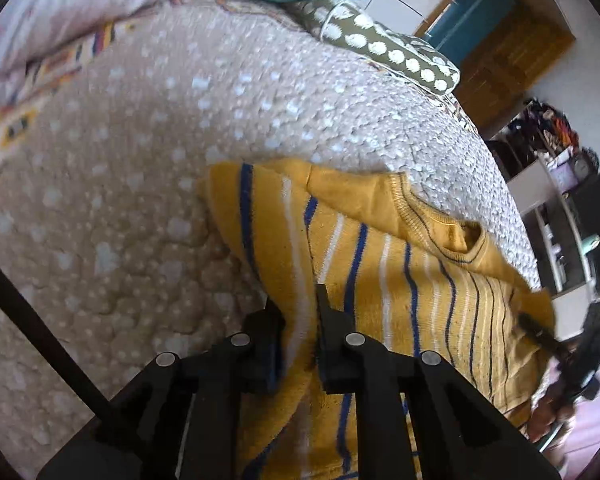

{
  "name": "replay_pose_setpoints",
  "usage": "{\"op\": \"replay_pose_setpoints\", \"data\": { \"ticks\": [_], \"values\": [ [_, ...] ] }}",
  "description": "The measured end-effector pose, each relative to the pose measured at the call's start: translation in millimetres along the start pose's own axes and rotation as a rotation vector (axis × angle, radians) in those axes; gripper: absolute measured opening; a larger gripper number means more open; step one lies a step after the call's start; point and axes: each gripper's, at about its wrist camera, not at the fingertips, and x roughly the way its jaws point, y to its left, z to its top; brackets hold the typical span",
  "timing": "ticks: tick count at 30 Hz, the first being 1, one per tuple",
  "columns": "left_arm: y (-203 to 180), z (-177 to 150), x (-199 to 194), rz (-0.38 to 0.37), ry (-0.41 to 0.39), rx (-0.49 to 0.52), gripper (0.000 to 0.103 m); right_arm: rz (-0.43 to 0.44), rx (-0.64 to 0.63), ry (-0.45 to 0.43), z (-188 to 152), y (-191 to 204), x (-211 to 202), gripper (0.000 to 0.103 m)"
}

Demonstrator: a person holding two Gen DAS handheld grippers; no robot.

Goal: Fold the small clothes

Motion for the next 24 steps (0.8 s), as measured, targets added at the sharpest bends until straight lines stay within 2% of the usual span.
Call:
{"op": "replay_pose_setpoints", "data": {
  "ticks": [3, 6, 10, 11, 12, 15, 17, 19, 24],
  "values": [
    [0, 20, -17, -0.062, -0.048, -0.057, 0.013, 0.033, 0.016, -0.057, 24, 4, -16, 0.019],
    [-9, 43, -24, -0.066, -0.078, -0.054, 0.013, 0.017, 0.018, -0.115, 59, 8, -27, 0.018],
    [-29, 76, -12, -0.028, -0.086, -0.015, 0.014, -0.024, 0.043, -0.135, 98, 5, -18, 0.018],
    [-32, 80, -7, -0.005, -0.08, -0.004, 0.014, -0.052, 0.045, -0.123, 102, 3, -10, 0.019],
    [-37, 83, 5, 0.06, -0.068, 0.018, 0.015, -0.079, 0.044, -0.107, 103, 1, 0, 0.019],
    [-35, 85, 36, 0.221, -0.026, 0.067, 0.029, -0.14, 0.067, -0.011, 93, -16, 38, 0.027],
    [-31, 81, 40, 0.276, -0.03, 0.089, 0.041, -0.156, 0.103, 0.015, 78, -29, 50, 0.039],
    [-22, 74, 29, 0.281, -0.059, 0.087, 0.053, -0.144, 0.145, 0.005, 67, -41, 47, 0.054],
    [-5, 46, -19, 0.257, -0.076, 0.064, 0.065, -0.079, 0.211, -0.008, 32, -69, 4, 0.056]
  ]
}}
